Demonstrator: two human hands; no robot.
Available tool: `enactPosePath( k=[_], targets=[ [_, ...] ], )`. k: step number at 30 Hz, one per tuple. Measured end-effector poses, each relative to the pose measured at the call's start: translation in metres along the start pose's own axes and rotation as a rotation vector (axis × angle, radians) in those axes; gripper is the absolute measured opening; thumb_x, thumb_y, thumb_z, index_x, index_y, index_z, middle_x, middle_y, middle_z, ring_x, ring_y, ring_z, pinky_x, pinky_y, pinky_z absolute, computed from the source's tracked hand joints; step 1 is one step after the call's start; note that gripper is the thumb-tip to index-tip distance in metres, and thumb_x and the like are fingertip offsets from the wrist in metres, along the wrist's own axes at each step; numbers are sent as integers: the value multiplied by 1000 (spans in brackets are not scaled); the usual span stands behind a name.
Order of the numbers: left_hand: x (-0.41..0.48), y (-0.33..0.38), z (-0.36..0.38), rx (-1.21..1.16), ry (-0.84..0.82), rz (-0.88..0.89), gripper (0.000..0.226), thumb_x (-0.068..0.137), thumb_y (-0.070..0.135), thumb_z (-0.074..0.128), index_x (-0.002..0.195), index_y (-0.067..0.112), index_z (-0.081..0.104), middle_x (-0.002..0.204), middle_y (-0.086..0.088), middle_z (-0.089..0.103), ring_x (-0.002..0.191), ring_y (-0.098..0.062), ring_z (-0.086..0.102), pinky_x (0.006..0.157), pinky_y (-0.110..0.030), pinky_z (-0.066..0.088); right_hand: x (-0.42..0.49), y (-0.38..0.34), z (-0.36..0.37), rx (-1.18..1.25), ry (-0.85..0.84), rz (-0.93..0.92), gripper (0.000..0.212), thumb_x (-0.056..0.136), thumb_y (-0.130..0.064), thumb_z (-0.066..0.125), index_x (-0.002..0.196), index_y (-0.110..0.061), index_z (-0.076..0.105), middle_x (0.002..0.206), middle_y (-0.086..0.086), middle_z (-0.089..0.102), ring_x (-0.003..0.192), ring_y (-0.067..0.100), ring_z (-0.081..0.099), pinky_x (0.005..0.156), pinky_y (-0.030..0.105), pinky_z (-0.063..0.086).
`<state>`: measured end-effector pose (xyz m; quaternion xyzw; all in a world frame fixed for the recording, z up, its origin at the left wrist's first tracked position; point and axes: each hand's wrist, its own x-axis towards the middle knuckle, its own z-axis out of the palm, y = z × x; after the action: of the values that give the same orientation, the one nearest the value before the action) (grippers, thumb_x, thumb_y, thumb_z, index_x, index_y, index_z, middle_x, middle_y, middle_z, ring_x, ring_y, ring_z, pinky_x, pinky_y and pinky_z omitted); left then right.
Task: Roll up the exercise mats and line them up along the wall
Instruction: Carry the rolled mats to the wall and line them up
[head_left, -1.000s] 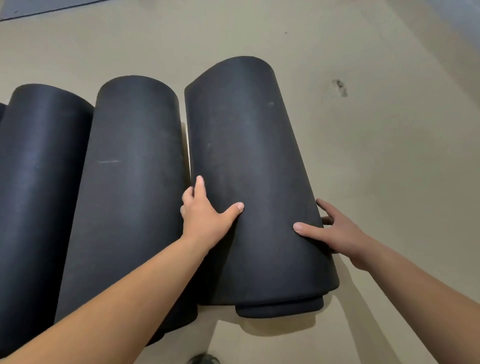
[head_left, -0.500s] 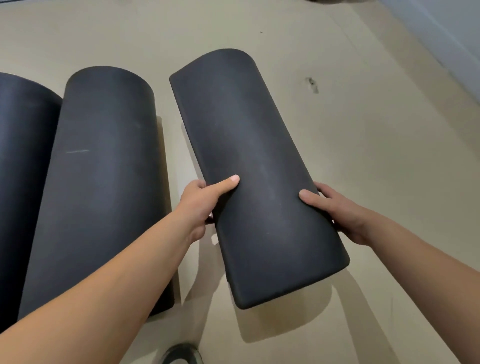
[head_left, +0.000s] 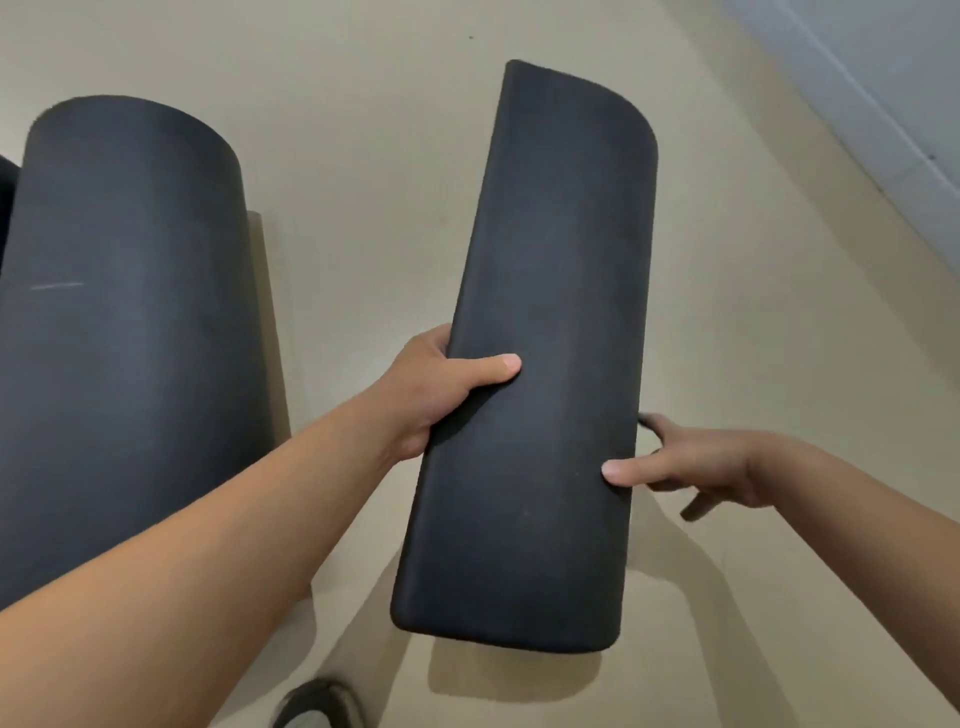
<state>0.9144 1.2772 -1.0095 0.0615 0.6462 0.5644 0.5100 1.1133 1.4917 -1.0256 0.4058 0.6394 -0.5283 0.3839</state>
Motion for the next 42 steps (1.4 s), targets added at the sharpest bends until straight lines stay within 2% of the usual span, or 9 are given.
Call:
enactPosePath(
  k=[6,10,13,17,21,26,31,36,42],
  targets=[
    [16,15,135,811,-164,250,32,80,39,90,90,18,69,90,2,75,86,-19,73,77,-37,62,-54,18,-54,-552,469,-174,179,53,-44,106,155,-41,-41,172,-8,-33,164,21,-13,133,42,16],
    [18,4,202,1119,-129,330,53,77,57,87,110,26,59,107,4,60,96,-18,63,80,-40,60,-78,51,-65,42,333,-199,132,79,-24,90,163,-57,-6,176,-17,4,162,23,20,108,52,55],
    [33,15,198,830,-146,261,67,82,53,86,133,22,56,122,4,59,108,-18,63,94,-40,59,-73,70,-68,332,412,-191,108,75,-46,75,164,-54,15,171,-14,23,157,26,29,99,63,58],
    [53,25,181,814,-110,-58,90,85,51,86,154,13,41,136,-2,52,124,-29,55,96,-42,51,-62,76,-78,341,684,-105,83,88,-74,67,150,-24,44,145,-2,50,125,27,55,86,52,60],
    [61,-3,208,808,-160,-267,119,72,67,89,162,17,30,161,-1,44,144,-35,47,111,-56,46,-42,96,-93,159,917,-69,31,107,-39,47,104,-9,55,109,13,62,82,31,58,65,38,53],
    [58,-24,260,793,-87,-97,114,58,59,101,145,18,39,145,-3,53,130,-32,54,111,-50,49,-50,156,-90,373,979,-13,22,107,-16,40,86,-12,44,86,10,49,61,23,45,50,25,35],
    [28,-46,321,1313,-242,137,119,56,66,92,148,27,28,137,-6,54,123,-35,57,105,-53,51,-66,252,-28,891,950,127,12,100,-13,49,92,-6,55,84,14,58,69,30,57,58,36,57],
    [-9,-73,417,1938,-515,715,138,72,60,88,166,29,-9,156,-21,37,141,-43,41,114,-61,37,-81,327,52,1602,751,100,17,104,-4,53,110,-1,69,107,20,77,91,33,76,69,46,64],
    [-39,-119,485,2167,-745,1350,127,88,34,81,164,22,-19,169,-29,7,157,-47,13,125,-61,22,-90,375,82,2150,605,-180,43,103,-23,59,135,6,61,135,28,68,124,44,66,106,59,53]
  ],
)
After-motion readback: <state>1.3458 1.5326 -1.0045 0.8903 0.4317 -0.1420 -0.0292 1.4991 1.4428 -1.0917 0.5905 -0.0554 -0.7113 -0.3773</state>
